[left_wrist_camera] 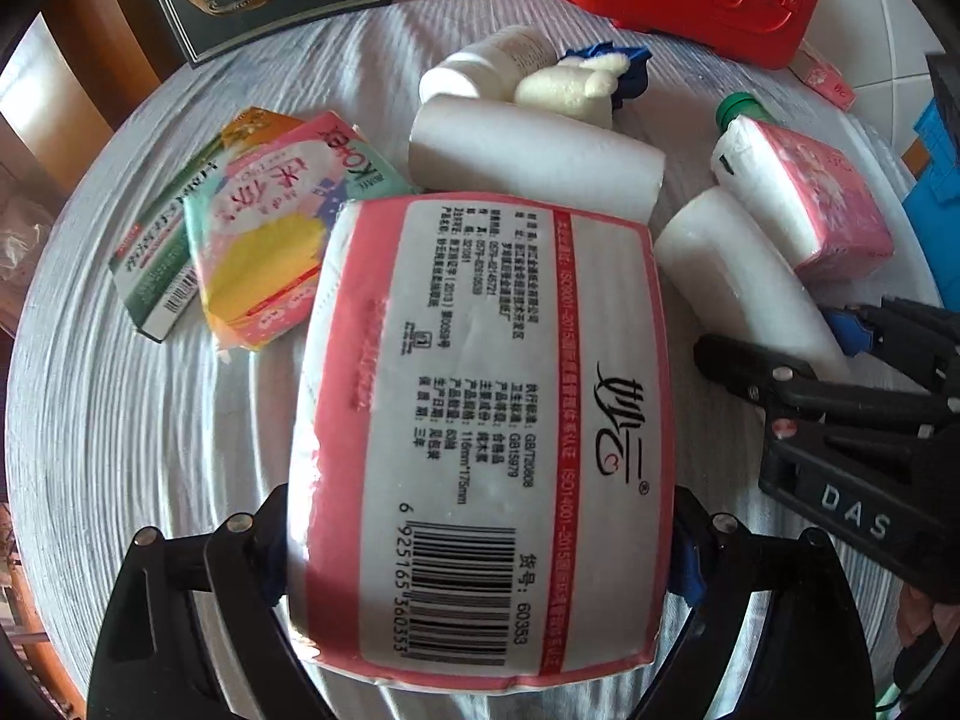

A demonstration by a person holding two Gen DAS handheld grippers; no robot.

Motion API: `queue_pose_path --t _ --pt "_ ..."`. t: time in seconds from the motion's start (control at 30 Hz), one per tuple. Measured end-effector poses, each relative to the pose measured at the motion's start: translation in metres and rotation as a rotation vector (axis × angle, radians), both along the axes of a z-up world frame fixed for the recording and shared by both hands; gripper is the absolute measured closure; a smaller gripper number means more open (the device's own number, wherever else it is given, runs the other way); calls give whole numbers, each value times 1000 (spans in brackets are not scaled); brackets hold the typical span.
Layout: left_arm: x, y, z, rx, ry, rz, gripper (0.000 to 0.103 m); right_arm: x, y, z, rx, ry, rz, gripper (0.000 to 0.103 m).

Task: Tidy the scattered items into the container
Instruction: 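Lift the tissue pack and paper roll and carry both over the blue crate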

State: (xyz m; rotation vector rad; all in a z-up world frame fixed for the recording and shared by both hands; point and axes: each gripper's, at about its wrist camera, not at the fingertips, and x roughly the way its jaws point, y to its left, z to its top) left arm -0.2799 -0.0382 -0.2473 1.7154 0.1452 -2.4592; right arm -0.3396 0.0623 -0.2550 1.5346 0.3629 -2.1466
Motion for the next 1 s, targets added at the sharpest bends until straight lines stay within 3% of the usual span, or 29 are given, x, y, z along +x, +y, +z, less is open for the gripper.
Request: queue_pose_path --t 0.57,1.0 --pt "90 28 132 -76 268 17 12 92 68 150 -179 292 -47 58" --pt "166 64 213 -23 467 -161 12 201 116 247 -161 529 -215 58"
